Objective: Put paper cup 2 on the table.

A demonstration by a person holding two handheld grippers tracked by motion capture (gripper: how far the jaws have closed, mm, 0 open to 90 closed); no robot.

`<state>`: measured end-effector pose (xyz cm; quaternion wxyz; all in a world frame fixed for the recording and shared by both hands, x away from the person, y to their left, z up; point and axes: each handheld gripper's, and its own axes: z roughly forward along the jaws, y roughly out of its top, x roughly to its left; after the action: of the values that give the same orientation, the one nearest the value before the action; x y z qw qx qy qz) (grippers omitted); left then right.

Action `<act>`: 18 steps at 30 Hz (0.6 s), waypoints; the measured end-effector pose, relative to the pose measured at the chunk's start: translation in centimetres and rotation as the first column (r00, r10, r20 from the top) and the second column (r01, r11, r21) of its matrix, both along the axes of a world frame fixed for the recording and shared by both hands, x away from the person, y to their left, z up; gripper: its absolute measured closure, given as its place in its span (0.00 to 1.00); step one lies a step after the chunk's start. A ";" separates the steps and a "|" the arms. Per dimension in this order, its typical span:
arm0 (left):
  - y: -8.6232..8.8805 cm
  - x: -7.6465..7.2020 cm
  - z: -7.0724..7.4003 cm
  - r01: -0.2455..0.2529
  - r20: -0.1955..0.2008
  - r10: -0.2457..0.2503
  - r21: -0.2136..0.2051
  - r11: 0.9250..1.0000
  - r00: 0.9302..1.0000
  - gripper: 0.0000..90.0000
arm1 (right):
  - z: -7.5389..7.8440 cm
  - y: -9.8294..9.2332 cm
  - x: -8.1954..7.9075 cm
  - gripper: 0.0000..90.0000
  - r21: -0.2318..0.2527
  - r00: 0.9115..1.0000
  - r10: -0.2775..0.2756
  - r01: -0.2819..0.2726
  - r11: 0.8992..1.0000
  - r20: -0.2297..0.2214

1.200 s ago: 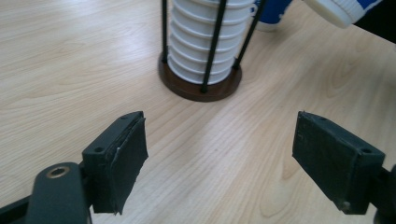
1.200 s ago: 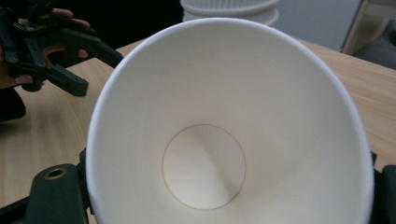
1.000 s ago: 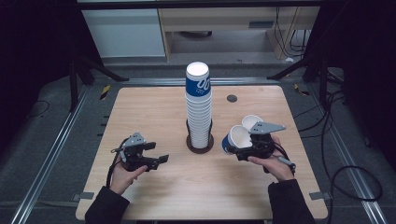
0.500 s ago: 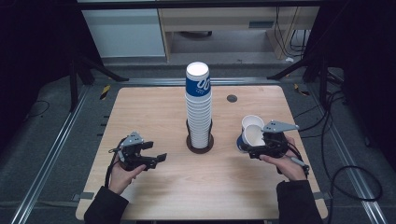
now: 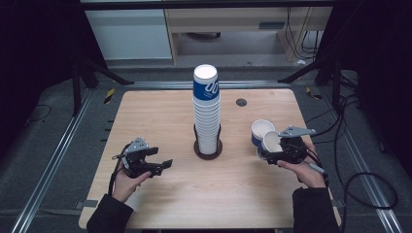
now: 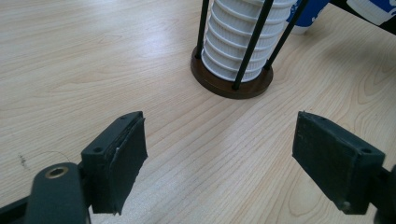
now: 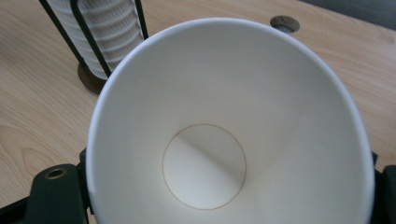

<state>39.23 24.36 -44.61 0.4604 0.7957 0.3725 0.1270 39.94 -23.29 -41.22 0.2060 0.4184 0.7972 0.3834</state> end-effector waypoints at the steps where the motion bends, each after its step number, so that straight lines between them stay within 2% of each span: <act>1: 0.0 0.0 0.0 -0.003 0.001 0.003 -0.002 1.000 1.000 0.19 | -0.3 -0.1 0.1 0.21 -0.016 1.000 -0.009 0.009 1.000 -0.016; 11: -0.1 0.0 -0.1 0.002 0.000 -0.002 0.008 1.000 1.000 0.19 | -2.0 -0.1 0.7 0.21 -0.067 0.997 -0.006 0.001 0.998 -0.079; 18: -0.2 0.0 -0.2 0.004 -0.002 -0.004 0.023 1.000 1.000 0.19 | -3.6 1.3 1.2 0.20 -0.119 0.992 0.038 -0.052 0.991 -0.123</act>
<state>39.19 24.20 -44.84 0.4512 0.8017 0.3700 0.1294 41.16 -22.01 -44.85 0.1742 0.4092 0.8393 0.3126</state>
